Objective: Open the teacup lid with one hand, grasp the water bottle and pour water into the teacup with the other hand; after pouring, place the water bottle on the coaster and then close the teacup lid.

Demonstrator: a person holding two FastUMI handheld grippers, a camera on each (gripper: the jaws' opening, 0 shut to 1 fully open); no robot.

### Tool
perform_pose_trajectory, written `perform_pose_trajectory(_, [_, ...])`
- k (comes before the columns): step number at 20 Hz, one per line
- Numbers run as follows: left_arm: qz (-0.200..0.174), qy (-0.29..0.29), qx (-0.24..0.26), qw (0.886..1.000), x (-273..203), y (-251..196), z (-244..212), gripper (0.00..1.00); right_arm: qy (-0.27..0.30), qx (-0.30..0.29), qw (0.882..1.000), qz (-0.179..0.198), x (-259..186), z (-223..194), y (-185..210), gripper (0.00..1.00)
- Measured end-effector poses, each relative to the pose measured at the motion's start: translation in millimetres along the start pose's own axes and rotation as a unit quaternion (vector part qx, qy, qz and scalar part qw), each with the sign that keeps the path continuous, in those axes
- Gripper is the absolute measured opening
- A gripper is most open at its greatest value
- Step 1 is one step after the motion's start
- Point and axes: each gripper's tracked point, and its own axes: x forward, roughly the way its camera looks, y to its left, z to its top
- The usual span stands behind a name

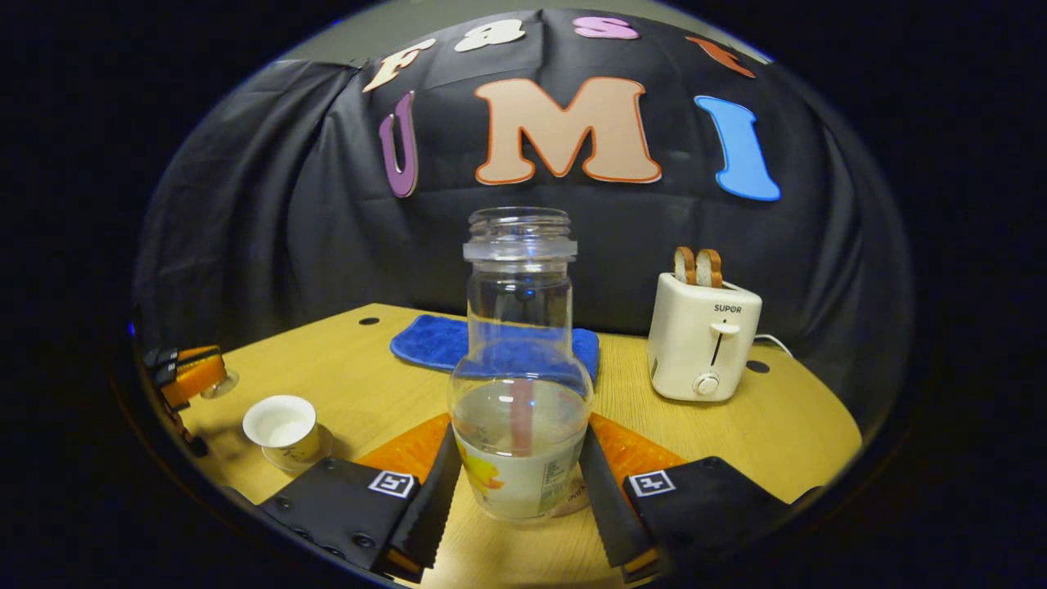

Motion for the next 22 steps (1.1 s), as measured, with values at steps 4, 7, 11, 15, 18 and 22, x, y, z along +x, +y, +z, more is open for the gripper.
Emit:
perform_pose_trajectory(4, [0.000,0.000,0.000,1.000,0.2,0.1,0.6,0.26,-0.005,0.012,1.000,-0.009,-0.2,3.8,-0.6,0.79])
perform_pose_trajectory(7, [0.001,0.000,0.000,1.000,0.0,0.2,0.3,0.26,0.003,0.019,1.000,-0.013,1.9,3.6,-4.6,0.79])
perform_pose_trajectory(11, [0.001,0.000,0.000,1.000,-0.1,-0.9,1.2,0.26,0.013,0.023,0.999,-0.020,5.1,1.1,-2.1,0.80])
perform_pose_trajectory(15, [0.002,0.000,0.000,1.000,-0.3,-0.5,0.8,0.26,0.014,0.013,1.000,-0.023,6.3,-0.4,-2.5,0.80])
perform_pose_trajectory(18, [0.002,0.000,0.000,1.000,-1.3,-0.3,0.1,0.26,0.015,0.001,1.000,-0.024,6.7,-2.7,-1.9,0.79])
perform_pose_trajectory(22, [0.002,0.000,0.000,1.000,-0.7,0.1,0.3,0.26,0.013,-0.011,0.999,-0.030,6.2,-2.1,-2.2,0.80])
